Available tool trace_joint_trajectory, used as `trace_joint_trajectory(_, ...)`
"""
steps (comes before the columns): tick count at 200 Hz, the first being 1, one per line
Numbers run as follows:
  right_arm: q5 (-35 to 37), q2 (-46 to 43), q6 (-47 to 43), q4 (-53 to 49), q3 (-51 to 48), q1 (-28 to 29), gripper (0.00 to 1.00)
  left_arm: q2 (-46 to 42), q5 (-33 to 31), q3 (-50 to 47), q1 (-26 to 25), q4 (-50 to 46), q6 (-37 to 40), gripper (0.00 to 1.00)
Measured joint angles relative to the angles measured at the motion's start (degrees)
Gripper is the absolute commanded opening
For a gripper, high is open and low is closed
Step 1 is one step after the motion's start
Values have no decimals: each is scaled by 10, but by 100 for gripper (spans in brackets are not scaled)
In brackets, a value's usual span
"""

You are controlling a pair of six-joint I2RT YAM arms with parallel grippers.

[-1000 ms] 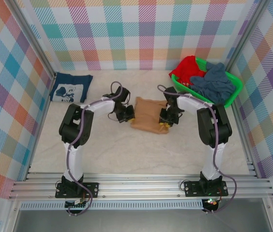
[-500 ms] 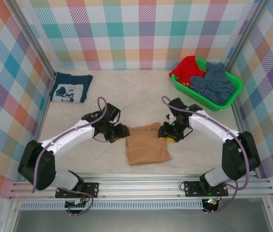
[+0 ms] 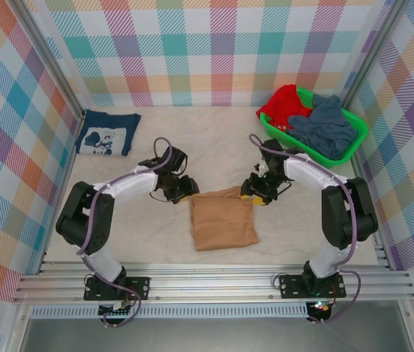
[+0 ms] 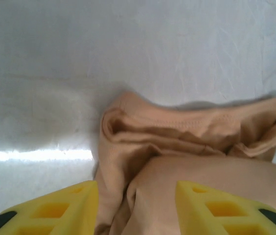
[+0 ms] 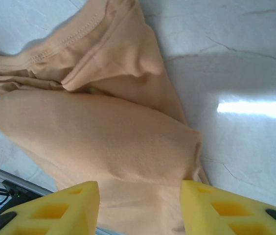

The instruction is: Fold and stack the t-shirts

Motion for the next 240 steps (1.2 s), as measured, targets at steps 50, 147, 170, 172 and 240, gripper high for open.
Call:
trace_joint_trajectory(50, 56, -63, 128, -69, 30, 31, 49, 29, -23, 122, -5, -13, 38, 35)
trace_joint_trajectory(147, 63, 80, 516, -76, 142, 90, 55, 174, 34, 220, -64, -12, 136, 23)
trace_joint_trajectory(170, 58, 90, 542, -80, 137, 89, 55, 177, 36, 229, -73, -15, 157, 20)
trace_joint_trajectory(172, 57, 90, 545, -80, 135, 89, 55, 177, 36, 229, -74, -16, 158, 20)
trace_joint_trajectory(240, 39, 108, 581, -57, 85, 80, 44, 235, 51, 232, -79, -29, 181, 17)
